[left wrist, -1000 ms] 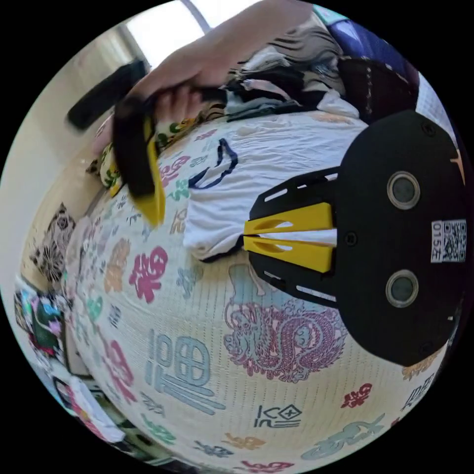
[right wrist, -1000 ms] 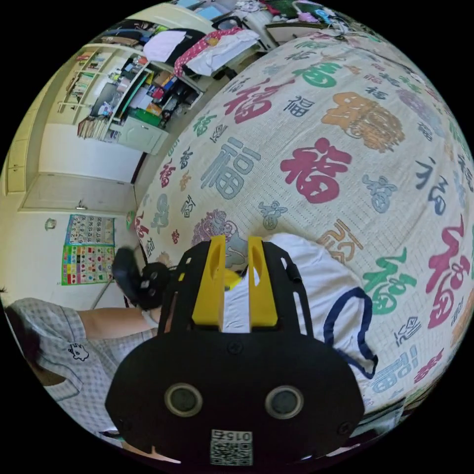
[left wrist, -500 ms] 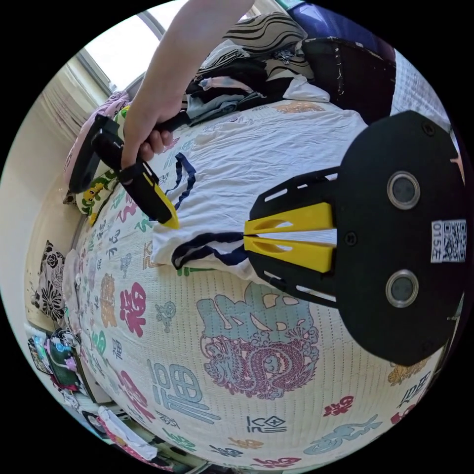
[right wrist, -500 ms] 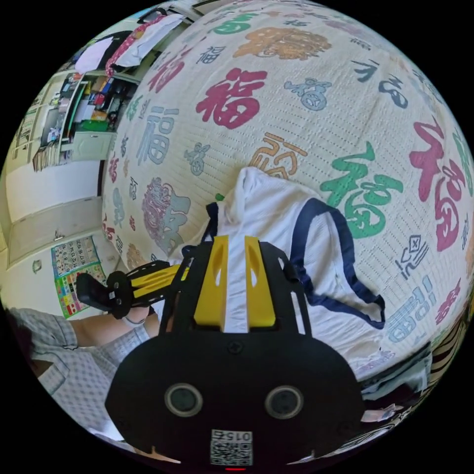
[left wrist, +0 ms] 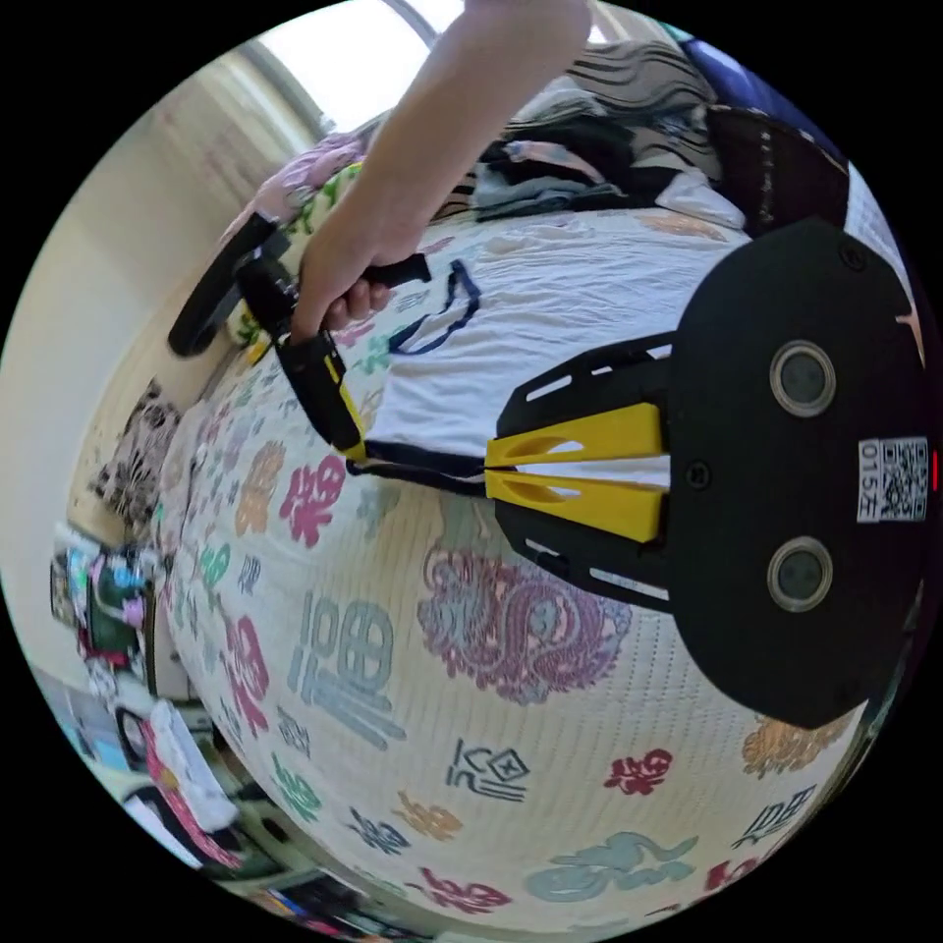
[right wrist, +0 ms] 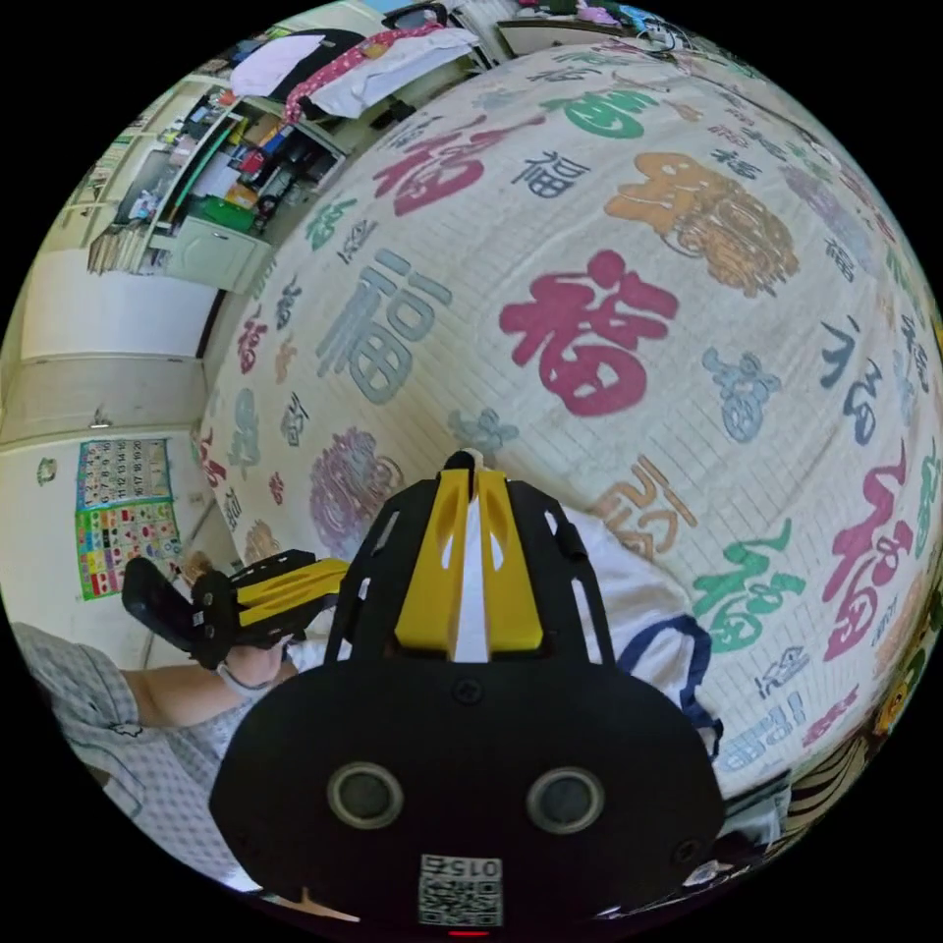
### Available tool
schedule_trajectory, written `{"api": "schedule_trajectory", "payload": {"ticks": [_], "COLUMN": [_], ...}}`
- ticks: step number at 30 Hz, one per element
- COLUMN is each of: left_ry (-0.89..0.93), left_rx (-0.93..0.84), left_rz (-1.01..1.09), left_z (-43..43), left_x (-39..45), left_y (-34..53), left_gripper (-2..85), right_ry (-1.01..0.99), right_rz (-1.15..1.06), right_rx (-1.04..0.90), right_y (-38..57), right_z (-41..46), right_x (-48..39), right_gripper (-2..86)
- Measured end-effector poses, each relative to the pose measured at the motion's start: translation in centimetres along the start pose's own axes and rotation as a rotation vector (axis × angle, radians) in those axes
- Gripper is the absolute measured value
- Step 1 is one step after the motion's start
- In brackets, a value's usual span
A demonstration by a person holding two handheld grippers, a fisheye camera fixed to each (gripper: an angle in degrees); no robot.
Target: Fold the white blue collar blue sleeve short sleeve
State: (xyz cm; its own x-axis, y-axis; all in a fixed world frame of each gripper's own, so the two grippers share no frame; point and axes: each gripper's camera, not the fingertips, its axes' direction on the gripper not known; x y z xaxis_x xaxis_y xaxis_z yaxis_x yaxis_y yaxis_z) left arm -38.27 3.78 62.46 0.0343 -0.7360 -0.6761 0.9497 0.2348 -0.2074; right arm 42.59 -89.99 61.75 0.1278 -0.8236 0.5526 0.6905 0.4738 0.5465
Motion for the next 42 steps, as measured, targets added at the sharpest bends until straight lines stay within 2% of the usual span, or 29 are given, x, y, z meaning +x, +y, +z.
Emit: {"api": "schedule_trajectory", "payload": {"ticks": [4, 6, 9, 12, 15, 17, 21, 23, 25, 28, 31, 34, 36, 39, 40, 42], "left_ry": [-0.030, -0.029, 0.033, -0.007, -0.174, -0.208, -0.037, 0.062, 0.176, 0.326, 0.391, 0.466, 0.466, 0.288, 0.242, 0.216], "left_rx": [0.050, 0.040, -0.009, -0.044, -0.146, -0.140, -0.123, -0.146, -0.166, -0.253, -0.331, -0.414, -0.500, -0.667, -0.761, -0.856], "left_rz": [-0.204, -0.251, -0.280, -0.256, -0.261, -0.221, -0.051, 0.056, 0.236, 0.480, 0.668, 0.727, 0.752, 0.882, 0.920, 0.964], "left_z": [1.1, 2.3, 4.3, 4.7, 4.2, 3.1, 3.4, 5.5, 9.4, 15.6, 21.9, 27.8, 31.6, 37.9, 40.2, 42.5], "left_x": [-4.5, -5.9, -7.0, -6.9, -6.9, -6.6, -3.2, -0.1, 5.9, 15.2, 24.2, 31.1, 34.5, 38.6, 39.3, 39.8], "left_y": [-0.9, -1.2, -1.7, -2.0, -2.4, -3.0, -6.0, -8.0, -10.7, -13.7, -15.3, -16.1, -16.0, -14.0, -12.7, -11.1], "left_gripper": [-0.6, -0.4, 0.4, 1.2, 1.8, 2.1, 3.7, 4.4, 6.0, 7.9, 8.2, 8.3, 8.2, 6.4, 3.0, 0.7], "right_ry": [-0.031, -0.022, -0.064, -0.057, -0.100, -0.118, -0.085, -0.101, -0.109, -0.157, -0.253, -0.350, -0.385, -0.432, -0.436, -0.426], "right_rz": [-0.012, 0.012, 0.060, 0.088, 0.156, 0.275, 0.590, 0.814, 0.933, 1.006, 1.009, 0.970, 0.949, 0.950, 0.951, 0.955], "right_rx": [-0.035, -0.087, -0.021, 0.105, 0.209, 0.260, 0.305, 0.332, 0.367, 0.384, 0.407, 0.417, 0.374, 0.455, 0.485, 0.517], "right_y": [-2.5, -2.6, -0.3, 5.3, 14.4, 23.3, 38.4, 47.5, 52.9, 58.0, 60.5, 61.9, 62.6, 65.3, 66.5, 68.2], "right_z": [1.2, 2.3, 0.3, -3.9, -7.8, -10.0, -11.4, -11.4, -11.4, -10.8, -9.9, -9.6, -9.3, -10.4, -11.0, -11.9], "right_x": [-0.1, 0.4, 1.4, 2.3, 4.3, 7.4, 14.0, 18.2, 20.4, 23.1, 24.9, 25.7, 26.0, 26.1, 25.9, 25.6], "right_gripper": [2.3, 3.4, 6.0, 6.4, 6.4, 6.1, 5.6, 5.7, 6.0, 7.1, 6.9, 4.8, 2.9, 0.8, 0.4, 0.1]}}
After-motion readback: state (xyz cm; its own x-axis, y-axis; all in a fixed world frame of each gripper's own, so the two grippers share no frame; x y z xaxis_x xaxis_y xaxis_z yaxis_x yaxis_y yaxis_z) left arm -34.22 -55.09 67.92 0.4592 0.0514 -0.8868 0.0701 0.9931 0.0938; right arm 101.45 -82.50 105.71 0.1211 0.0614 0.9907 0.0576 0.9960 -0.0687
